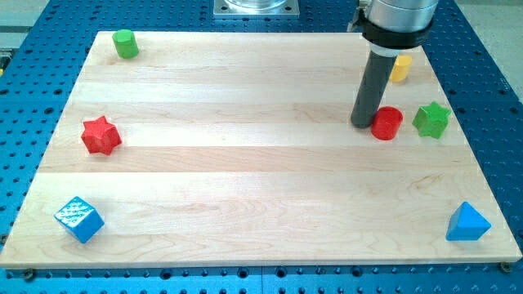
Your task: Slide the red circle to the bottom left of the green star
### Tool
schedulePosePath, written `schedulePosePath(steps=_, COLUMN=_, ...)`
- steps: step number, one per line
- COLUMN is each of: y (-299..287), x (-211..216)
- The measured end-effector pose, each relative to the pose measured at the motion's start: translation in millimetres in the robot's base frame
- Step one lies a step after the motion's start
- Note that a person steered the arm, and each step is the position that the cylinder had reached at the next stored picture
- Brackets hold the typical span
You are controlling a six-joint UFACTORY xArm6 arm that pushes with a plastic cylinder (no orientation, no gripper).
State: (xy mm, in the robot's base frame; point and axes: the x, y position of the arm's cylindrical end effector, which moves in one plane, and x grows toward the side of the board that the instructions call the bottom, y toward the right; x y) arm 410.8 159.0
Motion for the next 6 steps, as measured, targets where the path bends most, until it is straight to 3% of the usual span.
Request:
schedulePosePath(steps=2, y=2, x=-42)
schedulePosePath(steps=3, y=21, x=-40)
schedulePosePath(steps=5, y=21, x=47)
schedulePosePath(steps=6, y=7, x=54)
